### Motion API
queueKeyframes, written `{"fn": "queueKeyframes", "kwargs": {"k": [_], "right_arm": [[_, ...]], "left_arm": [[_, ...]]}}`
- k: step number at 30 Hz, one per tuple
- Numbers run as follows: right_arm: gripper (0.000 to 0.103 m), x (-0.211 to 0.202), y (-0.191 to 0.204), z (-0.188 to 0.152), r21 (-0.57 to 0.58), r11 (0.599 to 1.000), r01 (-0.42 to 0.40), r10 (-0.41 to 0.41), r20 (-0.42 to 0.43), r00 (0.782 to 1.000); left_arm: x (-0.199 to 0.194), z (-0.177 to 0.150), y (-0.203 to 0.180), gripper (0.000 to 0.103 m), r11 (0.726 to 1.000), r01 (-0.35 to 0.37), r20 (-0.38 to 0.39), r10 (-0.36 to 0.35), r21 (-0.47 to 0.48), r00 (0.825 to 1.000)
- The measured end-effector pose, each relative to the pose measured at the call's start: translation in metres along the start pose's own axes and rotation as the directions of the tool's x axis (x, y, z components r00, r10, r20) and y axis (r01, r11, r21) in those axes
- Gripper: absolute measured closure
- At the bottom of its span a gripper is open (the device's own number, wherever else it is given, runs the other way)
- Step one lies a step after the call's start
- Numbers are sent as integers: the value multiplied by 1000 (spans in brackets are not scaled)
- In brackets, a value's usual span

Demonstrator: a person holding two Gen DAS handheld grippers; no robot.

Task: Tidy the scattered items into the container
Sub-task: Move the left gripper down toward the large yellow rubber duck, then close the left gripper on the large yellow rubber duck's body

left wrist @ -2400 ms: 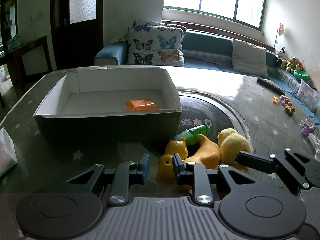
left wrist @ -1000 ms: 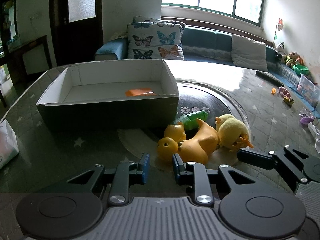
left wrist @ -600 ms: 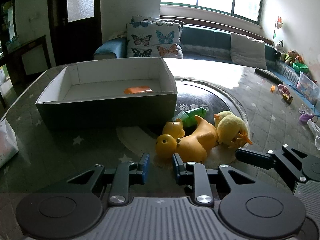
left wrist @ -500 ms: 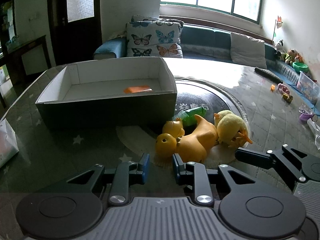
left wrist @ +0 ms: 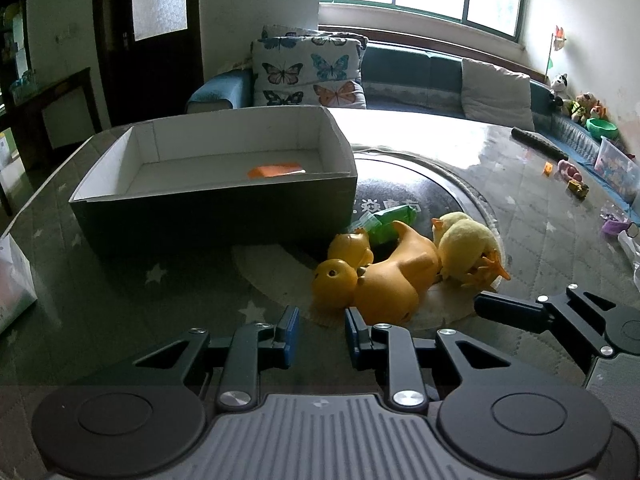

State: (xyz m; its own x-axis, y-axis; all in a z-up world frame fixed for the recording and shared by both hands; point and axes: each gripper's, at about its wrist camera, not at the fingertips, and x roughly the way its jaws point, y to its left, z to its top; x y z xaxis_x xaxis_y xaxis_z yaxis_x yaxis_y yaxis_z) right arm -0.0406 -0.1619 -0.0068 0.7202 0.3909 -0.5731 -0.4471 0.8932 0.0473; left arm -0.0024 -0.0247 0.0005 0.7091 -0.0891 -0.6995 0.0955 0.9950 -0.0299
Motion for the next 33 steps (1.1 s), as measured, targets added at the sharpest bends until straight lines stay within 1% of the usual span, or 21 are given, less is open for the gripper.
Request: {"fn": "queueKeyframes", "kwargs": {"k": [11,14,22,27,33], "right_arm": [[20,12,-9,-1,15,1000,7,-7,-22,1000],[20,16,-11,0,14,1000,8,-7,-28,1000],[20,28,-14,2,17,1000,-1,2,-42,999],[20,34,-17,4,18,1000,-2,2,-48,999],[20,40,-21,6,28,1000,-8,9,-53,999]], "left_arm": [[2,5,-1,76,999,35,7,-35,23,999],[3,6,0,76,998,54,7,-54,27,999],[0,15,-5,76,992,103,27,-105,72,994],[4,21,-10,76,983,142,27,-146,117,989],[10,28,-19,76,965,185,18,-192,183,981]]}}
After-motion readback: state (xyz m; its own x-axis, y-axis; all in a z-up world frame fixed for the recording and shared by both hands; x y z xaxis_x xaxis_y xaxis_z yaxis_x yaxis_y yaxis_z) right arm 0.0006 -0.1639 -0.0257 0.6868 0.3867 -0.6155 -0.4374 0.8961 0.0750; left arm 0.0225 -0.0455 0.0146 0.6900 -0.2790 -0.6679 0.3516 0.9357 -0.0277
